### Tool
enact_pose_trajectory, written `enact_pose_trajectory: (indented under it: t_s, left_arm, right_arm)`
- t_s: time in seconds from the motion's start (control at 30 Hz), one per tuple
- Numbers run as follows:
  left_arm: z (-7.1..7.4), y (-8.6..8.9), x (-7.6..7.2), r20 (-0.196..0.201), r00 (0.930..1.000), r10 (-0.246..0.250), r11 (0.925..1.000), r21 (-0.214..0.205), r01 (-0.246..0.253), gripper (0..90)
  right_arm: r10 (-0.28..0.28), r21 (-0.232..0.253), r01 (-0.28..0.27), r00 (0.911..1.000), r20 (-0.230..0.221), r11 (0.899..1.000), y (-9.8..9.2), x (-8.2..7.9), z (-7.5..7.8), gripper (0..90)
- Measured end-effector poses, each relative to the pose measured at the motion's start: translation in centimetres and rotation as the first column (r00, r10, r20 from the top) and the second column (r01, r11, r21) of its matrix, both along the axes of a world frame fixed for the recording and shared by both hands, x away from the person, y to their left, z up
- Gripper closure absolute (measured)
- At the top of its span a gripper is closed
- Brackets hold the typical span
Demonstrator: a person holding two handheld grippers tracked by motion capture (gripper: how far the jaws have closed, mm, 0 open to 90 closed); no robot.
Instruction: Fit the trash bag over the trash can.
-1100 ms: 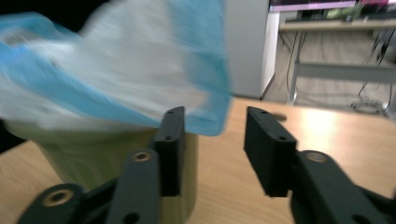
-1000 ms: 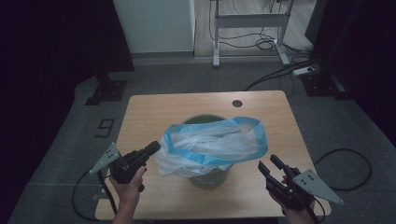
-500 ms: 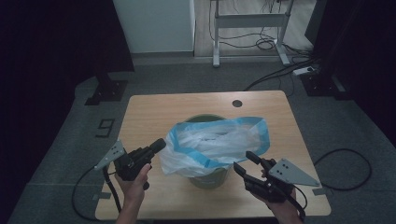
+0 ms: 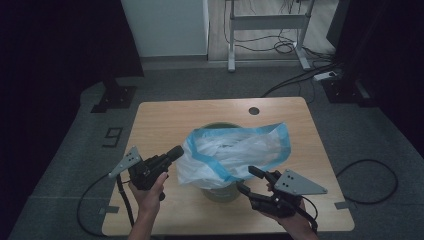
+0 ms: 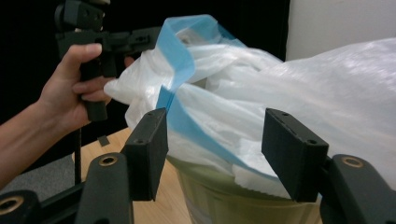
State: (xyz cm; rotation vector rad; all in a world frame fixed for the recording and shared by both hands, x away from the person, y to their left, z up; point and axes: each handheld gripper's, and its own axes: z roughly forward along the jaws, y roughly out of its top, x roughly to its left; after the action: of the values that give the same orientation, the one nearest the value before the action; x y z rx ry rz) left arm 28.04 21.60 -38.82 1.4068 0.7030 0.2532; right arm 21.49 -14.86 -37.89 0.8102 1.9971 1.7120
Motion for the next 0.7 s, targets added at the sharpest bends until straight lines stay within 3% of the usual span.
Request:
enact_pose_trajectory:
  t_s: [0.13, 0.27, 0.37, 0.5, 0.7]
  left_arm:
    - [0.0, -0.3, 0.1, 0.000, 1.0000, -0.003, 1.0000, -0.002, 0.003, 90.0]
    - [-0.1, -0.2, -0.1, 0.000, 1.0000, -0.006, 1.0000, -0.003, 0.006, 90.0]
    - [-0.3, 0.0, -0.4, -0.001, 0.9999, -0.012, 0.9999, -0.002, 0.012, 90.0]
    - [-1.0, 0.5, -0.9, -0.015, 0.9997, -0.017, 0.9998, 0.007, 0.017, 90.0]
    - [-2.7, 1.0, -1.8, -0.060, 0.9979, -0.024, 0.9995, 0.018, 0.025, 90.0]
  right_arm:
    - [-0.008, -0.031, 0.008, 0.9999, 0.006, 0.999, 0.8, 0.1, -0.6, 48.2]
    - [-0.005, -0.042, 0.006, 0.9997, 0.026, 0.999, 1.0, 0.2, -1.1, 75.1]
    - [0.019, -0.035, -0.018, 0.9994, 0.028, 0.999, 0.9, -0.1, -1.5, 87.6]
    - [0.075, -0.037, -0.075, 0.9971, 0.011, 0.997, 0.8, -0.8, -2.3, 89.0]
    - [0.117, -0.040, -0.118, 0.9928, -0.027, 0.992, 1.4, -1.6, -3.8, 88.9]
